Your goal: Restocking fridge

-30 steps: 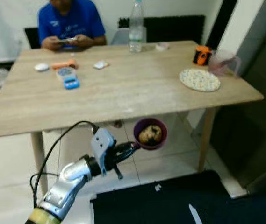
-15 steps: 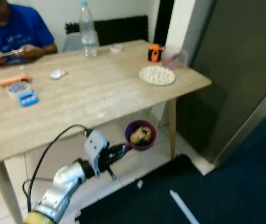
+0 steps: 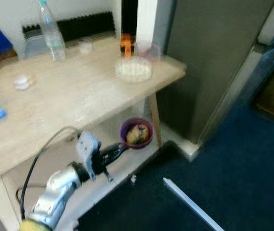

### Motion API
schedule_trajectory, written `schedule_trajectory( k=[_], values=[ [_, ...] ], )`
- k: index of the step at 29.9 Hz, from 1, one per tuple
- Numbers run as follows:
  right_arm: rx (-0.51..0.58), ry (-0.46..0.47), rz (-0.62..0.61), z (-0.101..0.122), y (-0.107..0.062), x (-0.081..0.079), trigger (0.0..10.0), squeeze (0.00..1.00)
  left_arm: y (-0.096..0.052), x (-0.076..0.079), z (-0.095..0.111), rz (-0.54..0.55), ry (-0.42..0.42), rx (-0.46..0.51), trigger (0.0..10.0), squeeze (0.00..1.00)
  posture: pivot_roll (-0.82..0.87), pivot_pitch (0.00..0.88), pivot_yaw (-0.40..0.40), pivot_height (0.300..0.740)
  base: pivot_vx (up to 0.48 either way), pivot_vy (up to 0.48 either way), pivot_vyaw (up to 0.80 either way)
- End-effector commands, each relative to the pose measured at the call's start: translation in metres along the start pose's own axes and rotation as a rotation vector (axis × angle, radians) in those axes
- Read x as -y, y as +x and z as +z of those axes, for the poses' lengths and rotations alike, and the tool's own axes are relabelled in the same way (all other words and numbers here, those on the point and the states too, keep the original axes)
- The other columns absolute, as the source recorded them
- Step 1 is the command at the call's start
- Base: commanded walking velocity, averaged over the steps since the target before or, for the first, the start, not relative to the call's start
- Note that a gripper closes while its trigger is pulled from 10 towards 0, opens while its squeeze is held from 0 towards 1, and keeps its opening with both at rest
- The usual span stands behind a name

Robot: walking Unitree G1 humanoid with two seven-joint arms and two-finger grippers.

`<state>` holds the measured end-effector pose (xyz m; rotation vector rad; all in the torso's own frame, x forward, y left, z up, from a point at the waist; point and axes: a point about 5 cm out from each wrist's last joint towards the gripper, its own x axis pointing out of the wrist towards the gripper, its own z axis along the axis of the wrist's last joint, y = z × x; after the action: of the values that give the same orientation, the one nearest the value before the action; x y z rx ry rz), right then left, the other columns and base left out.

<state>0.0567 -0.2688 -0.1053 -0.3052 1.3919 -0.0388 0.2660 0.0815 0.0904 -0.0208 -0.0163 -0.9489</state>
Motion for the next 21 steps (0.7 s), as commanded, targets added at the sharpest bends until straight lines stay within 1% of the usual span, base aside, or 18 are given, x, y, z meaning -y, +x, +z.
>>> schedule_trajectory(
  k=[1,7,21],
  values=[
    [0.014,0.002,-0.009,0.002,0.0,0.003,10.0,0.0,0.003,0.001,0.007,-0.011,0.003,0.031,10.0,0.0,-0.02,0.021,0.015,0.74,0.0,-0.292,0.0],
    [0.02,-0.002,-0.006,0.003,0.0,0.003,10.0,0.0,0.008,0.005,0.007,-0.025,-0.005,0.032,10.0,0.0,-0.02,0.018,0.016,0.74,0.0,-0.322,0.0],
    [0.035,0.038,0.004,0.003,0.0,0.001,10.0,0.0,0.014,0.008,0.01,-0.047,-0.016,0.041,10.0,0.0,-0.02,0.013,0.019,0.74,0.0,-0.36,0.0]
  ],
)
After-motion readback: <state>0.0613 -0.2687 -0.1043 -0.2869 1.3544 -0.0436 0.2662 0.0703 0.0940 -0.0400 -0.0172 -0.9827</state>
